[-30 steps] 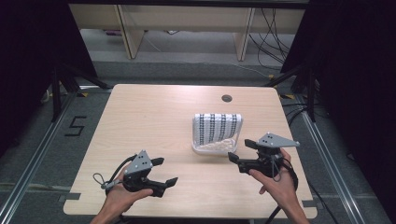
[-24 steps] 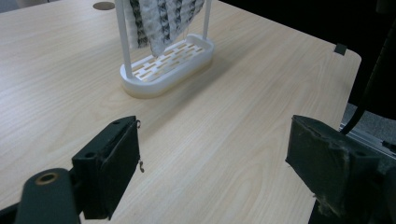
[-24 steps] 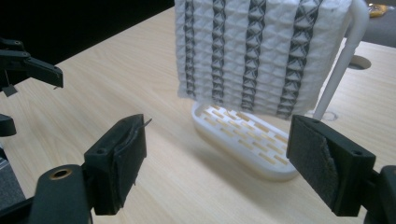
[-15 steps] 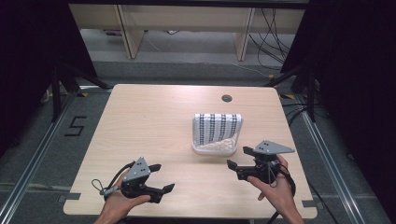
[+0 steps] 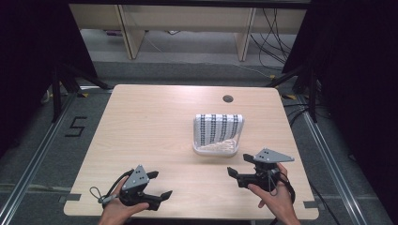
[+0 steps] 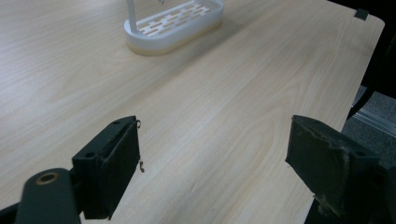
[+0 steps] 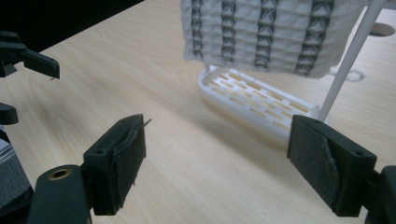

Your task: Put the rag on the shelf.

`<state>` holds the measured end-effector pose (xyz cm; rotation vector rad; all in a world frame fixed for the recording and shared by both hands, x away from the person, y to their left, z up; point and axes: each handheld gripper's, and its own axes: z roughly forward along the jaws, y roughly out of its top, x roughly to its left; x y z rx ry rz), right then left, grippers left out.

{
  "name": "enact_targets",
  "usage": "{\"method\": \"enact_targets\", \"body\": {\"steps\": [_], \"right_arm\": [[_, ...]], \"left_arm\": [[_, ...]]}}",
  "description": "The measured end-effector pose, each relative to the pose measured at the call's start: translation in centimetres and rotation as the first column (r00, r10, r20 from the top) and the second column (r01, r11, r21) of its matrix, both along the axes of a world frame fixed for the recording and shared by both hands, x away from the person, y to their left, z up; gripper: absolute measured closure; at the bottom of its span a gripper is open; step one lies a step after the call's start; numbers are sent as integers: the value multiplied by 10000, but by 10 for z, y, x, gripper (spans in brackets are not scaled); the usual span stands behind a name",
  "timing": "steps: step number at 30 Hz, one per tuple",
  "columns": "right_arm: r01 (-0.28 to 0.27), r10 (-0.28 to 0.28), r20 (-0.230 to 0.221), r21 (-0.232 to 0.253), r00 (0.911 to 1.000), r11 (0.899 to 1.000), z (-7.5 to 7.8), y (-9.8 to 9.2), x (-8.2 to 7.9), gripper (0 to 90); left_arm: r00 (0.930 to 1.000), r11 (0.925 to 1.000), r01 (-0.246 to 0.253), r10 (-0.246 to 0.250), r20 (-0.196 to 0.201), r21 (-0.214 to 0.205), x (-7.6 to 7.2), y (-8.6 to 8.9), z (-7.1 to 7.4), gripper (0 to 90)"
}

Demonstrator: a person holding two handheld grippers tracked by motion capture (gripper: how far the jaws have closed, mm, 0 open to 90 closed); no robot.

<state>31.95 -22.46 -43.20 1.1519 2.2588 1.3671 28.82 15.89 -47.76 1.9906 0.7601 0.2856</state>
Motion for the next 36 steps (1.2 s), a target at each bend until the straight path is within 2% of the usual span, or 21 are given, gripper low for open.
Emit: {"method": "enact_targets", "body": {"steps": [2,6,7,8,10,11,14,15,16,18,21,22,24,25,26,27,29,30,31,32,36], "right_arm": [[-26,26,-69,26,10000,10000,-6,2,-1,207],[-316,312,-339,-125,9989,9994,-17,4,-5,206],[-458,455,-174,-207,9988,9987,-21,3,-4,205],[-368,360,-403,-177,9985,9992,-21,4,-6,203],[-398,397,-503,4,9979,9992,-26,5,-8,201],[-533,527,-310,-207,9981,9984,-28,3,-6,199],[-408,397,-613,-171,9973,9990,-32,3,-11,196],[-630,620,-332,-280,9975,9976,-35,2,-11,196],[-633,622,-354,-318,9974,9975,-36,2,-11,195],[-469,446,-566,-405,9974,9981,-37,3,-17,193],[-676,654,-526,-405,9965,9969,-41,2,-20,192],[-760,749,-222,-542,9969,9956,-42,1,-19,191],[-933,917,-384,-427,9950,9947,-45,0,-21,191],[-735,706,-566,-511,9959,9960,-45,0,-24,190],[-872,849,-436,-518,9954,9948,-47,-1,-24,189],[-866,841,-450,-561,9954,9947,-49,-2,-26,189],[-761,732,-548,-537,9958,9956,-51,-3,-29,189],[-925,899,-422,-645,9951,9936,-52,-4,-27,189],[-698,651,-845,-536,9943,9961,-52,-3,-31,189],[-817,787,-519,-604,9955,9948,-54,-4,-28,189],[-862,832,-474,-640,9954,9942,-54,-6,-25,190]], "left_arm": [[10000,9999,-74,73,46,156,-1,0,-2,166],[9998,10000,26,-25,-198,34,-4,-1,-8,166],[9998,10000,-23,25,-203,70,-4,-1,-9,166],[9997,9998,36,-31,-229,210,-5,0,-10,166],[9999,9998,-35,39,-154,215,-6,0,-12,166],[9998,9996,-107,112,-168,272,-7,1,-12,166],[9998,9997,-171,172,-77,198,-10,2,-14,166],[9999,9997,-156,157,-37,210,-10,2,-15,166],[9999,9990,-92,94,-58,437,-12,4,-14,166],[9998,9995,-175,176,-20,277,-14,4,-17,166],[9998,9996,-218,219,-32,157,-17,4,-18,166],[9998,9995,-206,208,-65,249,-17,4,-18,166],[9998,9995,-185,183,75,266,-17,4,-19,166],[9998,9996,-195,193,66,210,-18,4,-19,166],[10000,9987,-76,75,12,504,-17,6,-17,166],[9999,9997,-141,141,10,219,-17,5,-18,166],[9997,9994,-245,246,-46,234,-16,7,-17,166],[9998,9984,-210,212,-33,523,-15,9,-16,166],[9997,9995,-244,246,-72,215,-15,8,-17,166],[9995,9991,-303,306,-68,304,-16,8,-17,166],[9995,9991,-307,310,-72,281,-14,10,-16,166]]}}
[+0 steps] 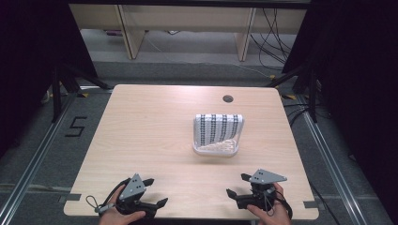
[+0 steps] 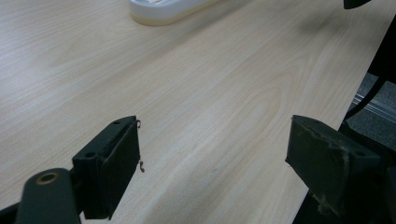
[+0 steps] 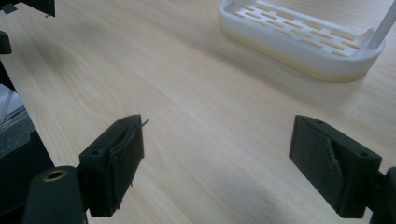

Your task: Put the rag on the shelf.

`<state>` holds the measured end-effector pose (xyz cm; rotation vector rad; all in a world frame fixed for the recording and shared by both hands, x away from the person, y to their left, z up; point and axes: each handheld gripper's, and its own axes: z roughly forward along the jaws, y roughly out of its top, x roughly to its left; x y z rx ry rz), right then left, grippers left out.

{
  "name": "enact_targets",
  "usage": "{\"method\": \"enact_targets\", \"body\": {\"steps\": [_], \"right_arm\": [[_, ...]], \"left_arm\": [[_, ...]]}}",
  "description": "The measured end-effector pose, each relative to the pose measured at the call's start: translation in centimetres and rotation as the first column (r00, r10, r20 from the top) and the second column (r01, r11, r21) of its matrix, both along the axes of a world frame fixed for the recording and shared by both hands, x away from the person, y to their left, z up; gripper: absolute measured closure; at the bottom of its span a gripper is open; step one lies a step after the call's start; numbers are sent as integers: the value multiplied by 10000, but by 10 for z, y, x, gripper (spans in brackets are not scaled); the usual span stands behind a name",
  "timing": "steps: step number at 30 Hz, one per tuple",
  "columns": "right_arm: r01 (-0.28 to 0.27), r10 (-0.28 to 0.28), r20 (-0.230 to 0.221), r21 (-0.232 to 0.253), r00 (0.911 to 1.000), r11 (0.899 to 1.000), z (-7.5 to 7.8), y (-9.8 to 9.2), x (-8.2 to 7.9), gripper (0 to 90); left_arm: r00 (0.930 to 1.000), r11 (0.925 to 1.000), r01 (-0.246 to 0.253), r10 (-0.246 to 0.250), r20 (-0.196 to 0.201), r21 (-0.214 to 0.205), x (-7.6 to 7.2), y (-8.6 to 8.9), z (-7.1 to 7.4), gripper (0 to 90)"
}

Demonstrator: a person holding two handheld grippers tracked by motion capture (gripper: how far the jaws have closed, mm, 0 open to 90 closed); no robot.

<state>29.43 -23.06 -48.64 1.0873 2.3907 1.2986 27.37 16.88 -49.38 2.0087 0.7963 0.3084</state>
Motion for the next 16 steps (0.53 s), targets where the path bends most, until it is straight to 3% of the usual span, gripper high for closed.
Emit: {"method": "enact_targets", "body": {"steps": [1,2,7,9,10,12,13,15,16], "right_arm": [[303,-301,-192,102,9994,9995,1,1,-3,191],[312,-312,-73,60,9995,9995,1,1,-3,191],[52,-52,143,19,9999,10000,0,1,-1,191],[-85,85,-22,29,10000,10000,1,1,-1,191],[-6,7,-111,89,9999,10000,1,1,-2,191],[105,-101,-231,175,9997,9998,1,2,-3,191],[-86,87,-85,111,9999,9999,1,0,0,191],[131,-131,94,-62,9999,9999,2,-1,-1,191],[157,-157,134,10,9998,9999,2,-1,-1,191]], "left_arm": [[10000,10000,1,-1,-4,12,0,0,0,166],[10000,10000,-5,5,-4,10,0,0,0,166],[10000,10000,51,-51,17,-2,0,-1,-1,166],[10000,10000,53,-53,-6,-50,1,-1,-1,166],[10000,9998,95,-95,25,164,1,0,-1,166],[10000,10000,26,-26,-19,40,2,0,-1,166],[10000,10000,-24,24,9,87,2,0,-2,166],[10000,10000,-53,53,20,-8,5,0,-6,166],[9999,9998,-123,124,-68,185,6,1,-6,164]]}}
